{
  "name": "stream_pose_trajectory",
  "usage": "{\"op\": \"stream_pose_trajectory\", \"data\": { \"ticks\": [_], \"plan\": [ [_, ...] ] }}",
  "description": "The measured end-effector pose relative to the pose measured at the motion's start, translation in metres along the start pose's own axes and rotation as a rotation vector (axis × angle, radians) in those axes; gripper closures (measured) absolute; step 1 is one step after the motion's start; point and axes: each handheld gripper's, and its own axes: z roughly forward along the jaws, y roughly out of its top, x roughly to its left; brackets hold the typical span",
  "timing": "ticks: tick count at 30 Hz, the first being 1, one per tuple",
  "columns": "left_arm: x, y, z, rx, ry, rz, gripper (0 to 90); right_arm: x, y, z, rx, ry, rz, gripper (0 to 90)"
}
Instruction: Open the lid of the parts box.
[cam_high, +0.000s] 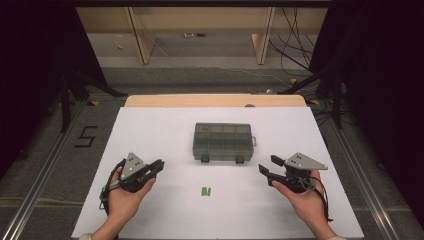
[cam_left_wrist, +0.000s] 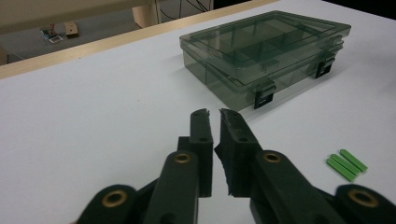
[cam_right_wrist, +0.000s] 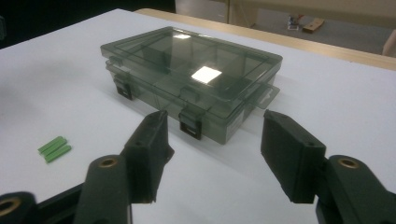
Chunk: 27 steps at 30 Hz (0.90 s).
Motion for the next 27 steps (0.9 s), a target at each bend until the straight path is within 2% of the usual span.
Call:
{"op": "stream_pose_trajectory", "data": {
  "ticks": [4,5,6,8,12,13,16,18,19,20,22,24,25,27],
  "plan": [
    [0.002,0.001,0.01,0.027,-0.008,0.004,88.9,-0.001,0.002,0.005,-0.009,0.001,-0.001,50.5],
    [0.002,0.001,0.013,0.027,-0.013,-0.002,89.4,-0.002,0.002,0.007,-0.035,0.004,-0.008,52.4],
    [0.002,0.002,0.015,0.036,-0.01,0.002,89.7,-0.002,0.003,0.006,-0.012,0.002,-0.008,55.3],
    [0.001,0.005,0.021,0.04,-0.015,0.007,89.9,-0.003,0.004,0.007,-0.011,0.013,-0.004,62.1],
    [0.001,0.009,0.037,0.059,-0.021,0.011,89.9,-0.008,0.008,0.01,0.003,0.006,-0.011,74.9],
    [0.001,0.011,0.042,0.065,-0.023,0.016,89.9,-0.01,0.008,0.012,0.002,0.0,-0.011,78.5],
    [0.001,0.015,0.056,0.078,-0.016,0.039,90.0,-0.018,0.011,0.022,0.045,-0.002,-0.008,87.9],
    [0.001,0.018,0.064,0.104,-0.014,0.062,90.0,-0.021,0.011,0.027,0.041,-0.009,-0.013,88.8],
    [0.0,0.019,0.07,0.102,-0.015,0.06,90.0,-0.022,0.011,0.03,0.066,-0.005,-0.002,89.7],
    [0.001,0.02,0.073,0.122,-0.019,0.078,90.0,-0.025,0.012,0.033,0.083,-0.022,-0.011,90.0],
    [0.0,0.02,0.082,0.132,-0.02,0.084,90.0,-0.028,0.011,0.041,0.084,-0.017,-0.006,90.0],
    [-0.001,0.02,0.089,0.148,-0.023,0.1,90.0,-0.03,0.011,0.048,0.108,-0.016,0.009,90.0],
    [0.001,0.02,0.091,0.191,-0.031,0.14,90.0,-0.032,0.011,0.051,0.11,-0.019,-0.003,90.0],
    [0.0,0.019,0.097,0.201,-0.027,0.155,90.0,-0.032,0.01,0.057,0.129,-0.017,0.011,90.0]
  ]
}}
